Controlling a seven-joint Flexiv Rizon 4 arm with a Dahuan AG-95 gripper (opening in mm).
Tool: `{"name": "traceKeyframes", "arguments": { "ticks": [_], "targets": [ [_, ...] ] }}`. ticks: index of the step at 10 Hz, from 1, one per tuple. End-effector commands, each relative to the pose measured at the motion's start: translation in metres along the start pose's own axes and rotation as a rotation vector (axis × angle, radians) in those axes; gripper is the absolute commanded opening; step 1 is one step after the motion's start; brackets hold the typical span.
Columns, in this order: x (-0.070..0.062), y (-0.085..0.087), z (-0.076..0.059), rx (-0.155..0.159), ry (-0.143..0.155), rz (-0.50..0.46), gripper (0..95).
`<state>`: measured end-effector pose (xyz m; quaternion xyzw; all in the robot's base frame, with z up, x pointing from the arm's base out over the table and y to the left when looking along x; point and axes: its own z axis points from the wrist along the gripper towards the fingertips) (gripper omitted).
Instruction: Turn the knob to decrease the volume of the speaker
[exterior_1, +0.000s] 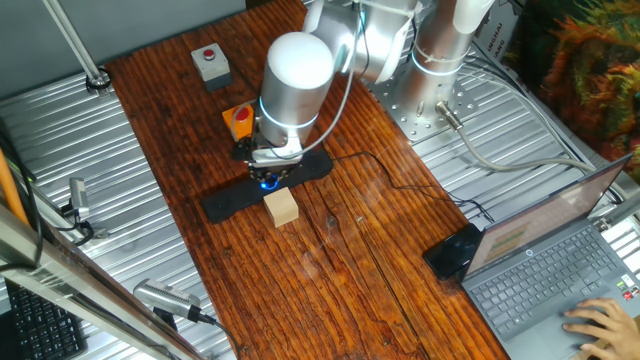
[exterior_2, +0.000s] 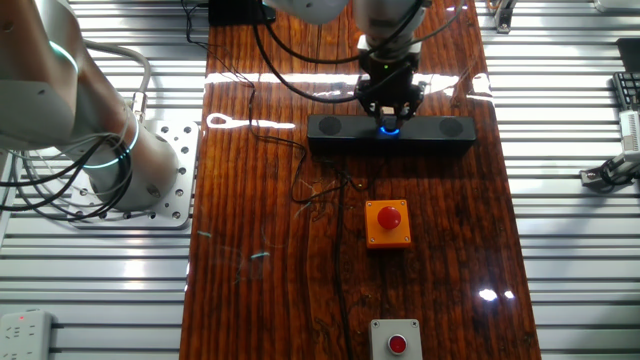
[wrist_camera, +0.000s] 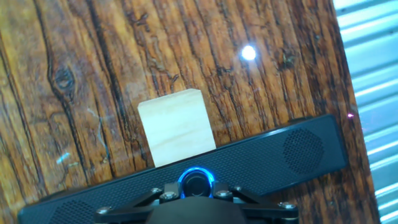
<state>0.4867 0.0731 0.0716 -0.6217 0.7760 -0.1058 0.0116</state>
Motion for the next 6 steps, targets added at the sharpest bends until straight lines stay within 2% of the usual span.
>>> {"name": "traceKeyframes", "arguments": {
  "ticks": [1,6],
  "targets": [
    [-0.0002,0.0006,0.0002,-0.003,-0.007,-0.052,0.0],
    [-0.0002,0.0006,0.0001,-0.002,-0.006,-0.145,0.0]
  ]
}}
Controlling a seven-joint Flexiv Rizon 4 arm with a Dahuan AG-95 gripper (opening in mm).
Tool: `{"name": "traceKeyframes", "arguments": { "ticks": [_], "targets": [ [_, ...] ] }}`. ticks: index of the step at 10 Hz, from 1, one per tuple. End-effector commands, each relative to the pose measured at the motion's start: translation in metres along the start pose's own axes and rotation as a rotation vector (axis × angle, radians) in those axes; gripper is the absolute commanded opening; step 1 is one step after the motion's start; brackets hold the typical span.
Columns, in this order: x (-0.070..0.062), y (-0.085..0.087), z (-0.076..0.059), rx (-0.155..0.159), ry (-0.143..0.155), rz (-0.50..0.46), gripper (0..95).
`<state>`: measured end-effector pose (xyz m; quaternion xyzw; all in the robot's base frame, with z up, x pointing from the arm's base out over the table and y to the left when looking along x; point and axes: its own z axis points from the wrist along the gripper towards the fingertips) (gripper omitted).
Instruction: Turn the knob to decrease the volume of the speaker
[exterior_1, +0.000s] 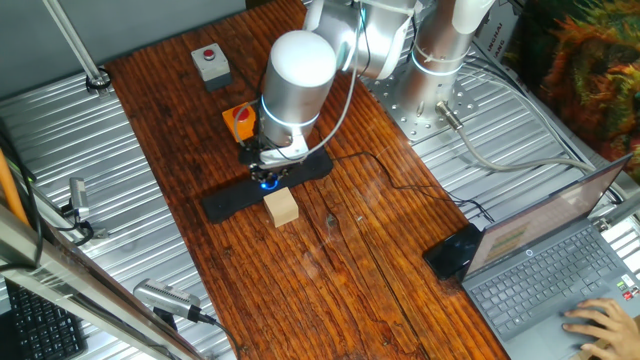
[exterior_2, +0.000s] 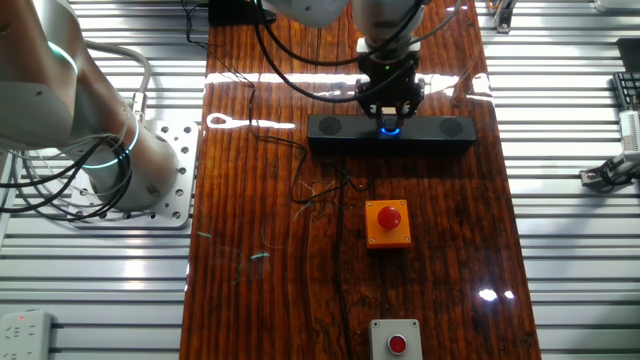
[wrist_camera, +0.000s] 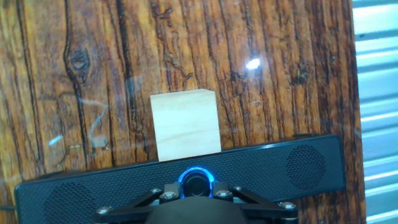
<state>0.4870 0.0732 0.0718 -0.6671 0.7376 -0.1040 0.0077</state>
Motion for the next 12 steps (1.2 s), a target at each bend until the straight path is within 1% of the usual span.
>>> {"name": "traceKeyframes", "arguments": {
  "ticks": [1,5,7,8,9,12],
  "targets": [
    [0.0000,0.0009,0.0002,0.001,0.001,-0.052,0.0],
    [0.0000,0.0008,0.0002,0.003,0.003,-0.132,0.0],
    [-0.0001,0.0008,0.0001,0.015,0.008,-0.193,0.0],
    [-0.0001,0.0007,0.0001,0.025,0.016,-0.230,0.0],
    [-0.0001,0.0007,0.0001,0.020,0.015,-0.242,0.0],
    [-0.0001,0.0007,0.0000,0.019,0.005,-0.302,0.0]
  ]
}}
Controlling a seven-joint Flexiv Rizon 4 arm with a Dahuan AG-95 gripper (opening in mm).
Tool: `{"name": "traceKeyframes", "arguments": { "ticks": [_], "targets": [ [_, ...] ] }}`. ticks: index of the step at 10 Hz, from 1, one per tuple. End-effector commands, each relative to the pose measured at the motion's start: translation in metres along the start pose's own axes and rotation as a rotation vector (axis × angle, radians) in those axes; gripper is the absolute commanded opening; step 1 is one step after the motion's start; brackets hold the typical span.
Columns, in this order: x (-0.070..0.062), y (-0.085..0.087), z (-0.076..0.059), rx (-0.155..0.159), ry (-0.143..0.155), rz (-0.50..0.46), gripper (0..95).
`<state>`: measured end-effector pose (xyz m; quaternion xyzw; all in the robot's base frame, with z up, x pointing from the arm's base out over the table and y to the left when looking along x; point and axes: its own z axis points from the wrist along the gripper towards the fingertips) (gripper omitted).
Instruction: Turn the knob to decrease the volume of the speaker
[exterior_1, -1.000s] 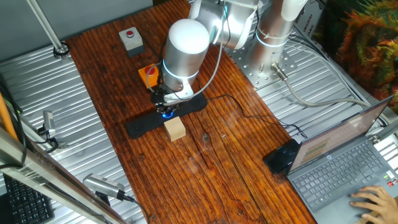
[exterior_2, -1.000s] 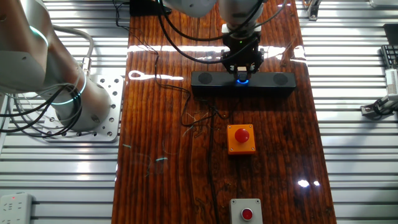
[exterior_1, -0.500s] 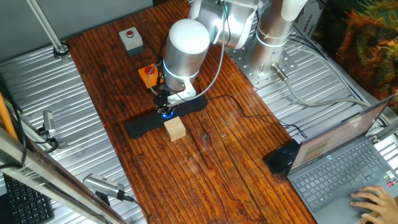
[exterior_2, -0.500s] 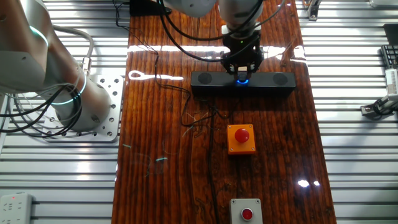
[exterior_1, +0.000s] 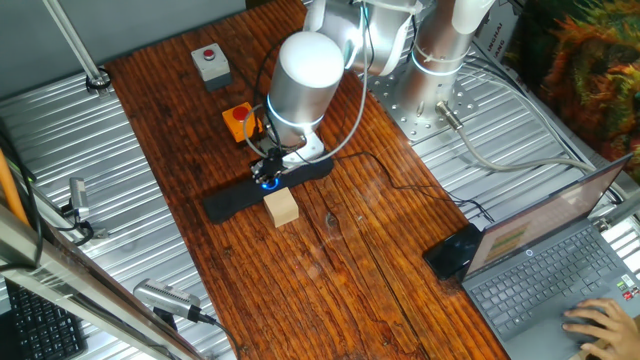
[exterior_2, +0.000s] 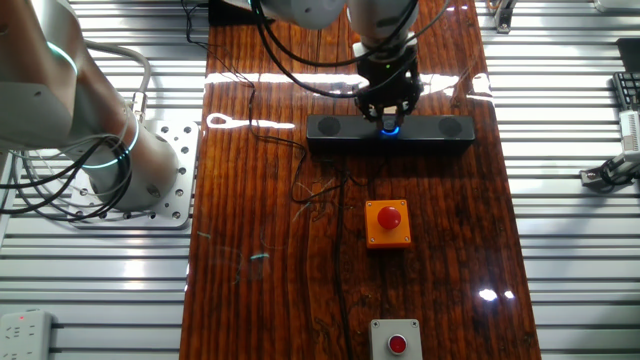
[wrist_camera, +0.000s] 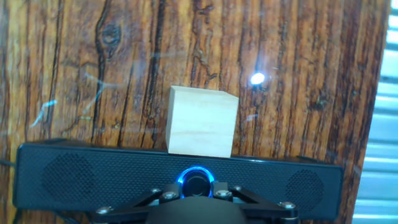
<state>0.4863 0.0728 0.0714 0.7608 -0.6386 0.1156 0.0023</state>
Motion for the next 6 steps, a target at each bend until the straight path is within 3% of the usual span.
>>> {"name": "traceKeyframes", "arguments": {
  "ticks": [1,6],
  "targets": [
    [-0.0005,-0.0001,-0.0003,-0.001,-0.007,-0.049,0.0],
    [-0.0005,-0.0001,-0.0003,0.005,-0.012,-0.149,0.0]
  ]
}}
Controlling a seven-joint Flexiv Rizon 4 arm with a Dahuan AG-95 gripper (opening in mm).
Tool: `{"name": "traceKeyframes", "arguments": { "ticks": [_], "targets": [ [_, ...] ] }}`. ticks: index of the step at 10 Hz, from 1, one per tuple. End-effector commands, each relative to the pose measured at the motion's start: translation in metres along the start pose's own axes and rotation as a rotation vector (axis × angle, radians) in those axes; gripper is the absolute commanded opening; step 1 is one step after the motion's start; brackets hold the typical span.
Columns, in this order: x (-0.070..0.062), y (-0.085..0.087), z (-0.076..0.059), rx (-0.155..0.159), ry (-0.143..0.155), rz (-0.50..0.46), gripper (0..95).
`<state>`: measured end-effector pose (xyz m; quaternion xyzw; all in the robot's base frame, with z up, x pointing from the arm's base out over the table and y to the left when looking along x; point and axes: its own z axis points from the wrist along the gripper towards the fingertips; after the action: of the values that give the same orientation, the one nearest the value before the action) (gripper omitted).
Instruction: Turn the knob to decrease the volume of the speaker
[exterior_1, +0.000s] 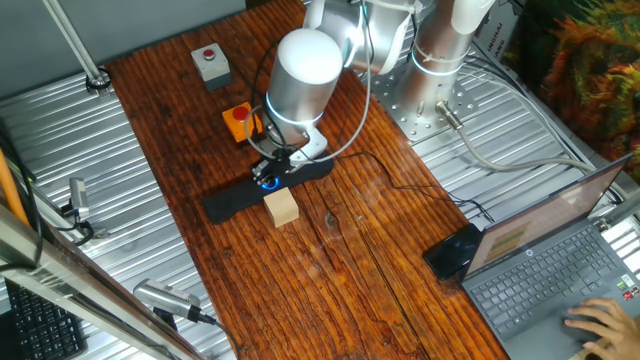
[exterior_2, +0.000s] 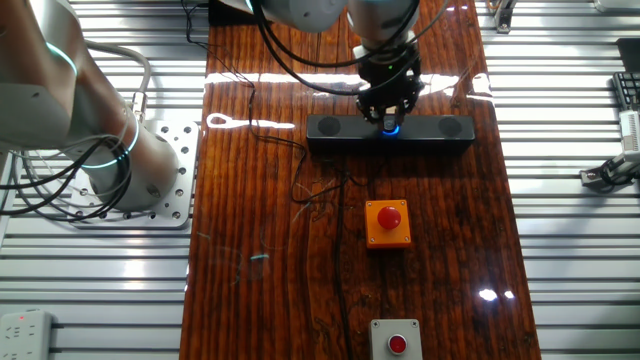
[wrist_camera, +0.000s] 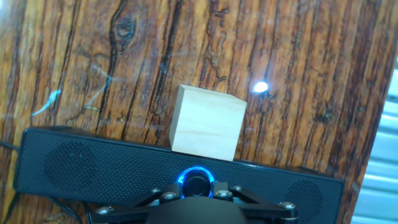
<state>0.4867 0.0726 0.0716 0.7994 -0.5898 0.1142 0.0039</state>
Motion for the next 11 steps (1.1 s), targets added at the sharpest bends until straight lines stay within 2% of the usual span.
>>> {"name": "traceKeyframes", "arguments": {
  "ticks": [1,5,9,11],
  "targets": [
    [-0.0008,0.0001,-0.0003,0.001,-0.007,-0.047,0.0],
    [-0.0008,0.0000,-0.0004,0.006,-0.007,-0.133,0.0],
    [-0.0007,0.0000,-0.0004,0.030,-0.001,-0.227,0.0],
    [-0.0007,0.0000,-0.0004,0.032,-0.008,-0.255,0.0]
  ]
}}
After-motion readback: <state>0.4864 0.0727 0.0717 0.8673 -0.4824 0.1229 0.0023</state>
